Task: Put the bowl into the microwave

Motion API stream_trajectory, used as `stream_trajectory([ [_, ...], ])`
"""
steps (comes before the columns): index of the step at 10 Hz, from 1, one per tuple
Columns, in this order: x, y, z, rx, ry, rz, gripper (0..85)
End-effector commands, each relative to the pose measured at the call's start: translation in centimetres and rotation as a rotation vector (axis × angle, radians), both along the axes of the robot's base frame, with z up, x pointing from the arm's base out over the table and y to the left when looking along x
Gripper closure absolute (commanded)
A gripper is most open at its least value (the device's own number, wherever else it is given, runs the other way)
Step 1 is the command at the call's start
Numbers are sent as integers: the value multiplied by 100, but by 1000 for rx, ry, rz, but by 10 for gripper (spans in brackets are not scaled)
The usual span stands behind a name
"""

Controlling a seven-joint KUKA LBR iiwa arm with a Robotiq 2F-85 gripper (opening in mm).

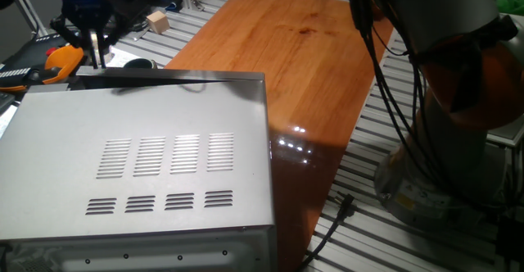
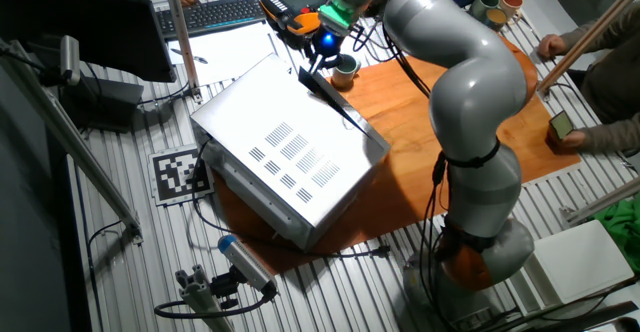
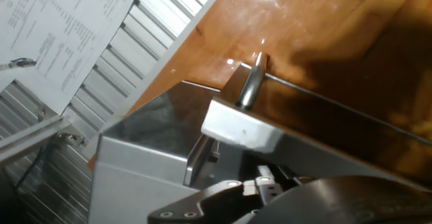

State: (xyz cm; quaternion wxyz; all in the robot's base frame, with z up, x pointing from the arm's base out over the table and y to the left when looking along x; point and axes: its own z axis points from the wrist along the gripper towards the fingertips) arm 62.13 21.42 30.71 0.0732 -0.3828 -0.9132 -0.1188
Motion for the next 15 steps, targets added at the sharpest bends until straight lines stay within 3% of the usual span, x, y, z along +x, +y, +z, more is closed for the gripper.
stream_trajectory([
  [1,-6,17,-16,-4,-2,-1,680],
  [8,-38,59,-212,-2,-31,10,680],
  [11,12,9,-265,-4,-41,25,680],
  [15,107,-232,-238,2,-43,76,680],
])
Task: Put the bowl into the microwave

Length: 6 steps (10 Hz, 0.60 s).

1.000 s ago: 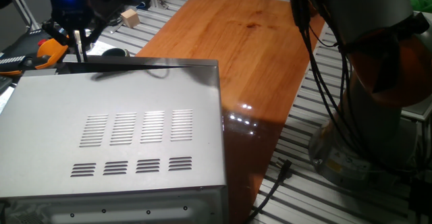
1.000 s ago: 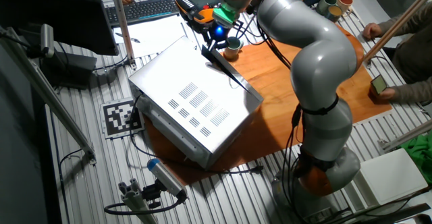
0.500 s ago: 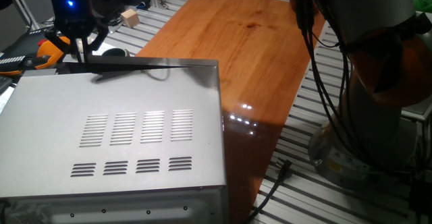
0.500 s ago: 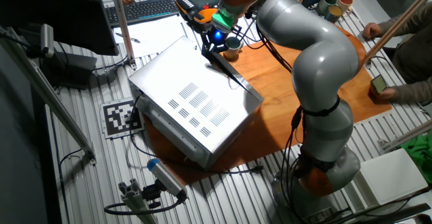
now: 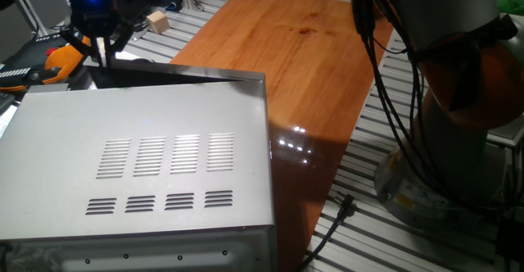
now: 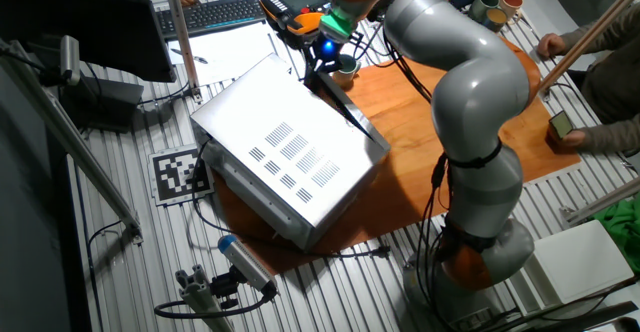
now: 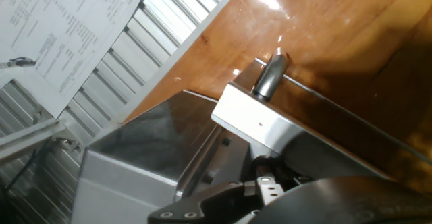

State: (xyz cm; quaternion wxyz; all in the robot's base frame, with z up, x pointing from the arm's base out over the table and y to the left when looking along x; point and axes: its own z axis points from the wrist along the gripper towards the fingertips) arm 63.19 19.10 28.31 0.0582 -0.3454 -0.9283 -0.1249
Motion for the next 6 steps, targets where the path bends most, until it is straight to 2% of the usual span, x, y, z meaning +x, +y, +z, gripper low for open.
stream_trajectory([
  [1,0,-31,-20,-7,-5,13,680],
  [3,9,-107,-19,-57,-16,58,680],
  [5,54,-258,27,-47,-7,95,680],
  [6,71,-322,11,-66,-10,122,680],
])
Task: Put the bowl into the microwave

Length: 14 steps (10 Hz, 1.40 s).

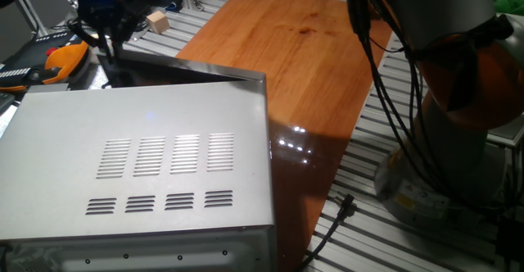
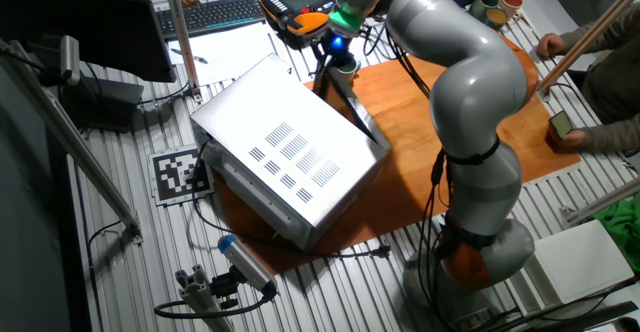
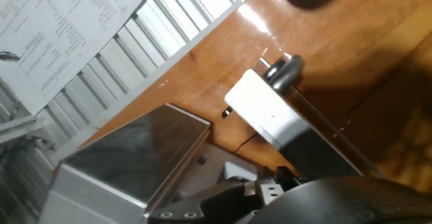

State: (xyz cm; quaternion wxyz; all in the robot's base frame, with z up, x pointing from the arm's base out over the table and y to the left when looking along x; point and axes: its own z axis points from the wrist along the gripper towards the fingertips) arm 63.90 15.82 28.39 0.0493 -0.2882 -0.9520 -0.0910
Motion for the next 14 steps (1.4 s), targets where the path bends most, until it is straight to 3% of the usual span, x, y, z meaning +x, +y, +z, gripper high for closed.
stream_trajectory([
  [1,-1,-23,-18,-14,-5,19,680],
  [8,-51,-382,-50,-135,-15,208,680],
  [14,-245,-761,-112,-229,-44,321,680],
])
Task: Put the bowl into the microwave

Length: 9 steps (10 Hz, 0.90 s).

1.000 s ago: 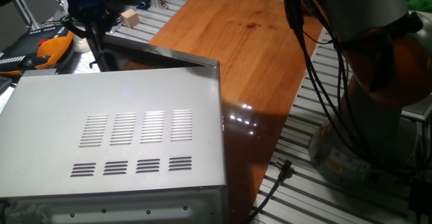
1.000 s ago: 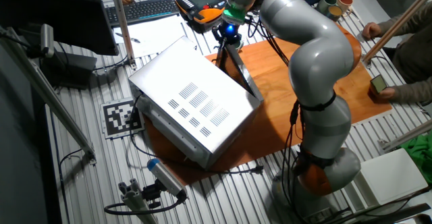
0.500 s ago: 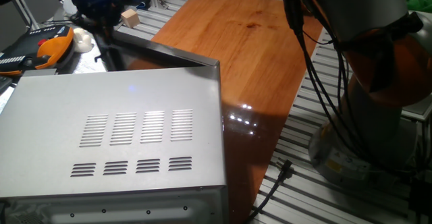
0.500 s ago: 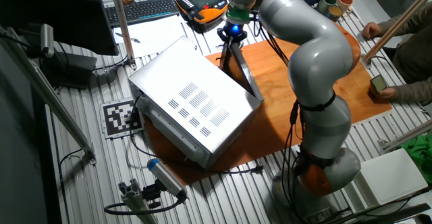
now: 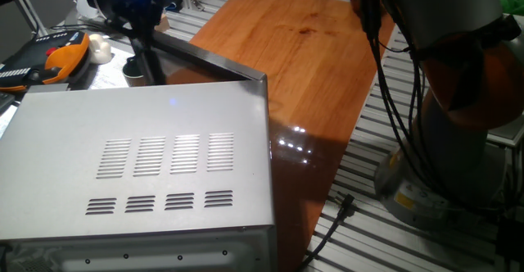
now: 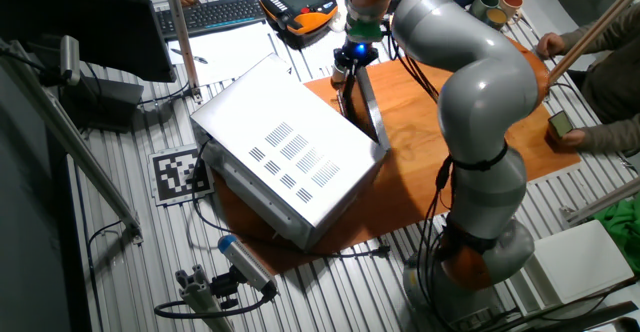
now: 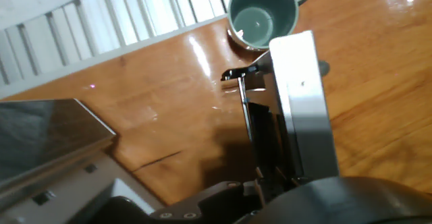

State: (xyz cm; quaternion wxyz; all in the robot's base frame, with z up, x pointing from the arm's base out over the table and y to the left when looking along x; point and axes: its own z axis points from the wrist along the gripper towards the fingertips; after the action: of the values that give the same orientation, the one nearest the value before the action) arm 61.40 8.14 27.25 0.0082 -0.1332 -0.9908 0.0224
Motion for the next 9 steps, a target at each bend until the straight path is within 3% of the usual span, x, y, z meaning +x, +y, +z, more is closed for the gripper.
stream_trajectory([
  [1,-26,-29,-6,-23,-8,24,680],
  [3,-94,-112,-41,-78,-26,95,680],
  [6,-156,-171,-57,-92,-25,135,680],
  [7,-155,-160,-55,-70,-14,132,680],
  [8,-112,-99,-50,-19,-5,100,850],
  [9,-43,-25,-31,-22,-1,89,850],
])
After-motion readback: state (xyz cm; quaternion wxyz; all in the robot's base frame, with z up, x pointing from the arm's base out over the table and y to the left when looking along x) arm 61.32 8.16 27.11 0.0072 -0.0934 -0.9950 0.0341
